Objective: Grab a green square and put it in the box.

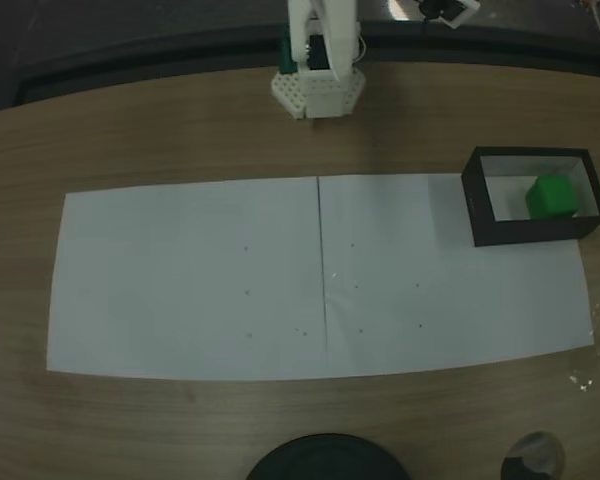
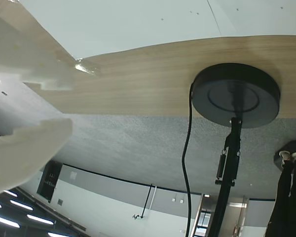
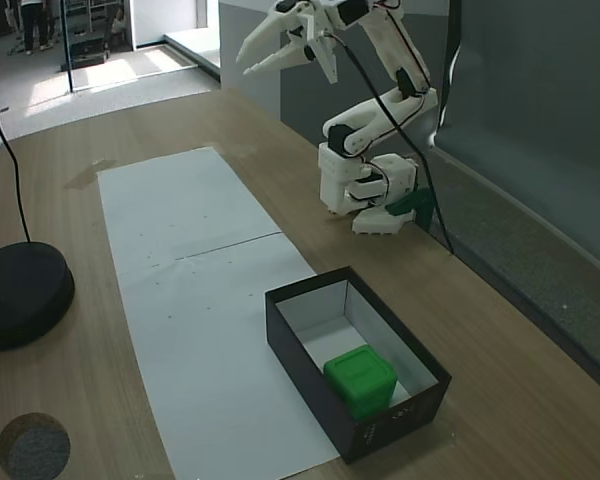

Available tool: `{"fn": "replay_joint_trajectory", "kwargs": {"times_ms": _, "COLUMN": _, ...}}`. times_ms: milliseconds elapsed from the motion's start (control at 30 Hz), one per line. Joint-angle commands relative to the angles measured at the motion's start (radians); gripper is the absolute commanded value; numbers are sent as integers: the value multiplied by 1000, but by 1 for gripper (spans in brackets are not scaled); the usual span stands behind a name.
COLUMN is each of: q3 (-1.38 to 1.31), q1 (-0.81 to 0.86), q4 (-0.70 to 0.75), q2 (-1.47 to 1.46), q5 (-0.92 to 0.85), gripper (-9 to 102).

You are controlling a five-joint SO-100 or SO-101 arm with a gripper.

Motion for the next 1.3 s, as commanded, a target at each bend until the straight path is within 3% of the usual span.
{"fn": "replay_joint_trajectory", "kwargs": {"times_ms": 0, "q3": 135, "q1": 12, "q4": -72, "q2": 147, "q5": -5, "gripper": 0}}
{"fn": "replay_joint_trajectory", "kwargs": {"times_ms": 633, "q3": 693, "q1": 15, "q4": -307, "q2": 540, "q5": -3, "gripper": 0}}
{"fn": "replay_joint_trajectory", "kwargs": {"times_ms": 967, "q3": 1051, "q1": 23, "q4": -311, "q2": 560, "q5": -3, "gripper": 0}}
{"fn": "replay_joint_trajectory", "kwargs": {"times_ms": 1267, "q3": 1104, "q1": 17, "q4": -282, "q2": 558, "q5": -3, "gripper": 0}}
